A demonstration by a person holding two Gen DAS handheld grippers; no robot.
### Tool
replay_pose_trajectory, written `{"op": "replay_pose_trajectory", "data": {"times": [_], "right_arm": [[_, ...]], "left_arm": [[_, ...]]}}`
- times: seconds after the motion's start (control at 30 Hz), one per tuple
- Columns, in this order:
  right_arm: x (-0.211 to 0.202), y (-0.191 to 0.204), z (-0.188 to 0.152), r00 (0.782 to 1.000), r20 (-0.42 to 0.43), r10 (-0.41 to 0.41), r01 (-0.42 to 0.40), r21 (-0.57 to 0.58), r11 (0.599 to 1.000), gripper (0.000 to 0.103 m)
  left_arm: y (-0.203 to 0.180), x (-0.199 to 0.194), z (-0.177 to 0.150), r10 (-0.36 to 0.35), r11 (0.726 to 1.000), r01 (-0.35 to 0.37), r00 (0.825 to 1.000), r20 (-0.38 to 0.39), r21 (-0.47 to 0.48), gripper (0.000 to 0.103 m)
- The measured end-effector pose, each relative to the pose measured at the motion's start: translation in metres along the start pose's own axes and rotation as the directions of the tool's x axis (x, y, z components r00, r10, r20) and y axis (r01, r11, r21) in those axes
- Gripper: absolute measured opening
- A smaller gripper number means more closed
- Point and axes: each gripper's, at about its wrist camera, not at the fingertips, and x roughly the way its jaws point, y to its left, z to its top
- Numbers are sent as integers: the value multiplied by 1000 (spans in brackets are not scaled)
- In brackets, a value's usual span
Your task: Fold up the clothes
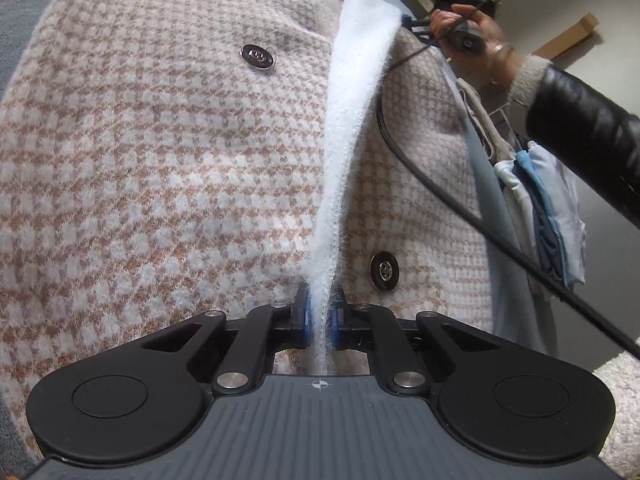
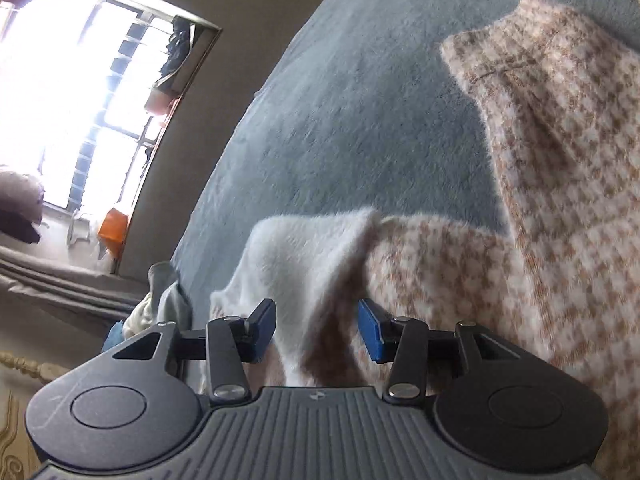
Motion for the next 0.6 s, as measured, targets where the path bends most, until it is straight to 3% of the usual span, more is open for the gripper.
{"op": "replay_pose_trajectory", "data": {"times": [0.17, 0.2, 0.23, 0.3, 0.37, 0.4, 0.47, 0.53, 0.6], "right_arm": [[29, -9, 14, 1000, 26, 12, -13, 42, 999, 43], [34, -9, 15, 999, 30, 12, -13, 37, 999, 34], [36, -6, 15, 999, 39, 14, -15, 19, 1000, 18], [32, 2, 13, 998, 65, 22, -19, -46, 999, 8], [21, 23, 7, 992, 126, 4, 21, -198, 980, 8], [11, 38, 1, 985, 172, -19, 72, -309, 948, 7], [-1, 73, -19, 961, 273, -52, 197, -535, 822, 7], [-1, 103, -44, 954, 301, -4, 220, -687, 693, 7], [6, 133, -68, 960, 279, 40, 201, -777, 596, 7]], "left_arm": [[3, -1, -1, -7, 1000, 6, 1000, -10, -23, 7], [4, -2, -1, -8, 1000, 8, 1000, -12, -29, 7], [5, -2, -1, -9, 999, 9, 1000, -14, -34, 7], [5, -4, -1, -11, 999, 10, 1000, -16, -37, 7], [5, -4, -1, -11, 999, 11, 1000, -16, -33, 7], [5, -5, -1, -12, 999, 11, 1000, -15, -31, 7], [6, -6, -1, -18, 999, 17, 1000, -14, -33, 7], [7, -7, -2, -28, 999, 28, 999, -17, -37, 7], [7, -8, -3, -40, 999, 39, 999, -21, -36, 7]]}}
